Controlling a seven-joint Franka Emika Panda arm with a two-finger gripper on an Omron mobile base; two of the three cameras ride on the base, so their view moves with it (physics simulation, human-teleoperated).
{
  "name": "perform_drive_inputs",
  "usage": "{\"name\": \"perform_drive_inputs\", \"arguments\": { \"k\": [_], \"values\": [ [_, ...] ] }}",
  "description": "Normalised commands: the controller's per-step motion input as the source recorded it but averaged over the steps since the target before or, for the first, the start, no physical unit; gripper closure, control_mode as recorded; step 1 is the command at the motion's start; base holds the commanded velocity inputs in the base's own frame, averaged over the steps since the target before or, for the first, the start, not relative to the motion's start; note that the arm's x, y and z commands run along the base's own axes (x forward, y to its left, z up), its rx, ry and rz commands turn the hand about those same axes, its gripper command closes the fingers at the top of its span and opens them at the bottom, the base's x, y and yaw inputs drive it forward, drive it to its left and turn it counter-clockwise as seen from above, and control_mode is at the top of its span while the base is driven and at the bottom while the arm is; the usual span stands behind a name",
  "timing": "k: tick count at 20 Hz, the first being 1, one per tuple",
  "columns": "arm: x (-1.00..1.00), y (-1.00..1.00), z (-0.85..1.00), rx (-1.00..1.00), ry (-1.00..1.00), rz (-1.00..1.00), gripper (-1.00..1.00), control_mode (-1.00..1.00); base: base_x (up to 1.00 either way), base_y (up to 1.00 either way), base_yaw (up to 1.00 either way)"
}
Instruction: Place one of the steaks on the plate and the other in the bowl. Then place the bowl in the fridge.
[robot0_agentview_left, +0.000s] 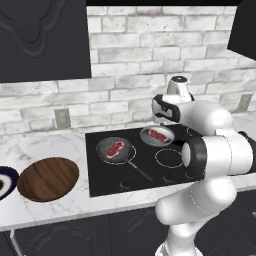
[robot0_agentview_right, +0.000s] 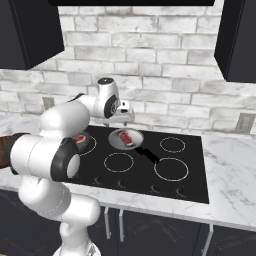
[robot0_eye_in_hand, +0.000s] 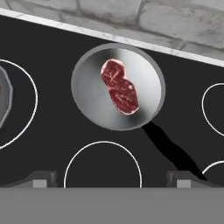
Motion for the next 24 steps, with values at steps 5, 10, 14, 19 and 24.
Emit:
{"name": "perform_drive_inputs", "arguments": {
  "k": [5,10,14,19,24],
  "values": [
    [0.44,-0.16,-0.41,-0.02,0.00,0.03,-1.00,-1.00,0.00,0.00,0.00],
    [0.22,-0.15,-0.35,-0.02,0.01,0.00,-1.00,-1.00,0.00,0.00,0.00],
    [0.03,-0.03,-0.27,0.00,0.03,0.00,-1.00,-1.00,0.00,0.00,0.00],
    [0.12,0.00,-0.32,0.00,0.05,0.00,-1.00,-1.00,0.00,0.00,0.00],
    [0.16,-0.04,-0.31,0.00,0.01,0.00,-1.00,-1.00,0.00,0.00,0.00]
  ]
}}
